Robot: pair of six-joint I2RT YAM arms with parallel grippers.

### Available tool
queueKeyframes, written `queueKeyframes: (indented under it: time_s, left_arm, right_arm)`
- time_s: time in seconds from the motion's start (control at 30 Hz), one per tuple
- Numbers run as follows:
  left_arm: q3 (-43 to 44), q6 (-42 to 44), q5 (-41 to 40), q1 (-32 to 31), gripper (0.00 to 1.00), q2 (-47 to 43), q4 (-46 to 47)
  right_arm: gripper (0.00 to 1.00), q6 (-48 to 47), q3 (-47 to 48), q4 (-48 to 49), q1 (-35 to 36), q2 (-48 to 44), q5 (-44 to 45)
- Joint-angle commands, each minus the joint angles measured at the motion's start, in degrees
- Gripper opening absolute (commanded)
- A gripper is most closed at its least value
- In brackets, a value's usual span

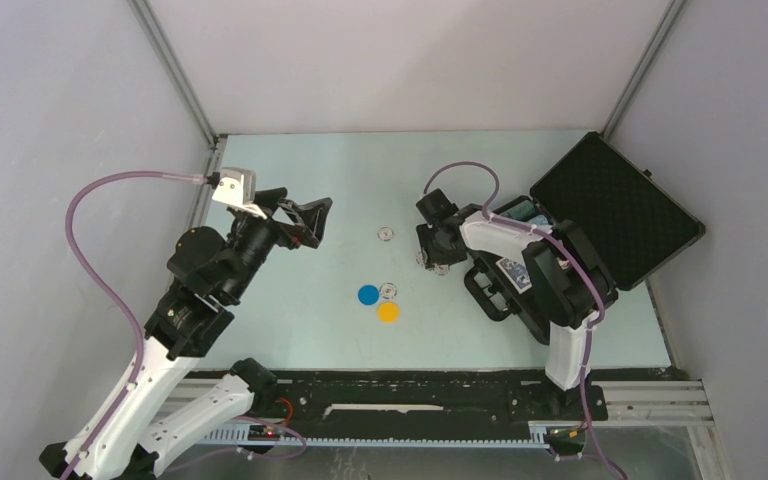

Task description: Pack up texas hold em set

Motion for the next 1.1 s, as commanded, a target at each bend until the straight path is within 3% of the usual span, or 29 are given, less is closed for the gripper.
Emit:
queueKeyframes:
  time_s: [0.0,0.27,1.07]
  left_arm:
    - [-1.54,-0.01,0.11,-0.32,1.0,-0.11,2.05]
    - [-1.51,-0.21,0.36,-0.37,1.0,0.17,2.07]
    - [-1.52,-0.56,0.97,-0.34,1.0,0.56,2.11]
  right_arm:
    - [0.59,1.88,-1.65,0.34,0.29,-0.18,-1.57]
    - [0.63,1.83,-2.59,-0.34,1.05,-1.43,-0.89]
    - [0.51,1.91,-4.62,0.75,1.21,-5.18,-0.47]
